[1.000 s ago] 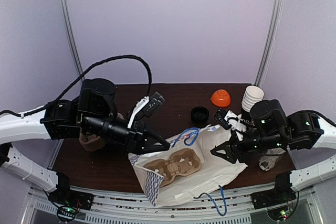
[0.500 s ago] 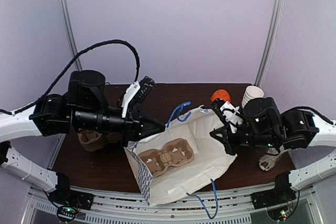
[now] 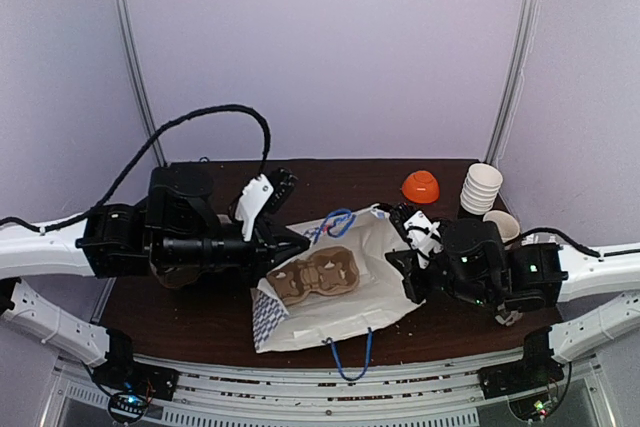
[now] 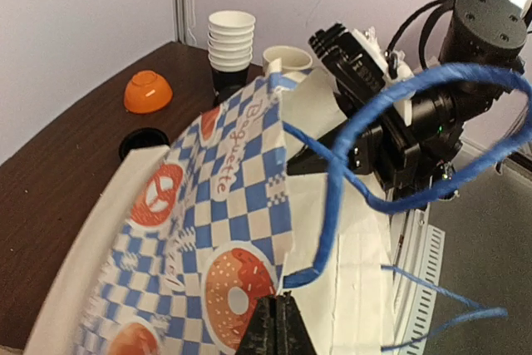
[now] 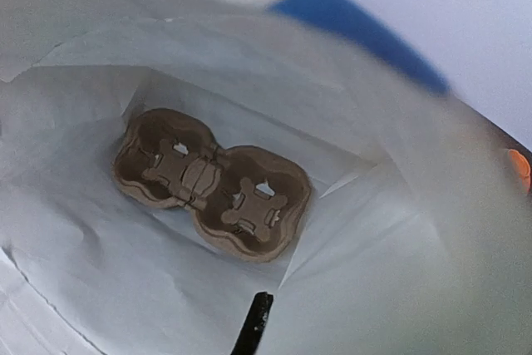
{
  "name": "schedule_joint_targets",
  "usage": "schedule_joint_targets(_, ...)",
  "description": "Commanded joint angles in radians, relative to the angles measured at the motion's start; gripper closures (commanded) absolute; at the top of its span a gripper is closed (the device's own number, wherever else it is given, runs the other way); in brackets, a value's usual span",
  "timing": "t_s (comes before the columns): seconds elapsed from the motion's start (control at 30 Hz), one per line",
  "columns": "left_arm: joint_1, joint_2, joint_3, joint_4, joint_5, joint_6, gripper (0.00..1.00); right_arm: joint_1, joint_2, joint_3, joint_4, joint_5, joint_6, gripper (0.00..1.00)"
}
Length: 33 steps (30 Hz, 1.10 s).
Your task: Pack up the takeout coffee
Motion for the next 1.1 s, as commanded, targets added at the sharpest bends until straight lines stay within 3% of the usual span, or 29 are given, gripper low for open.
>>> schedule_joint_targets(0.0, 0.000, 0.019, -0.049, 0.121, 0.040, -0.042, 1.00, 0.004, -0.031, -0.066, 0.046, -0.035, 0.070, 1.00)
schedule_joint_targets(0.13, 0.000, 0.011, -0.076, 0.138, 0.078, -0.075, 1.00, 0.004, -0.078, -0.121, 0.029, -0.052, 0.125, 0.92)
schedule_joint_targets(0.33, 0.000, 0.016, -0.071, 0.152, 0.088, -0.117, 1.00, 0.004, -0.146, -0.120, -0.042, -0.097, 0.169, 0.56)
schedule_joint_targets(0.53, 0.000, 0.034, -0.028, 0.186, 0.078, -0.136, 1.00, 0.006, -0.239, -0.001, -0.215, -0.100, 0.188, 0.39)
schedule_joint_targets(0.83, 0.000, 0.097, -0.031, 0.240, 0.012, -0.190, 1.00, 0.005, -0.348, 0.204, -0.461, -0.272, 0.191, 0.37)
schedule_joint_targets(1.07, 0.000, 0.113, -0.027, 0.321, -0.001, -0.229, 1.00, 0.009, -0.265, 0.261, -0.401, -0.522, 0.193, 0.40)
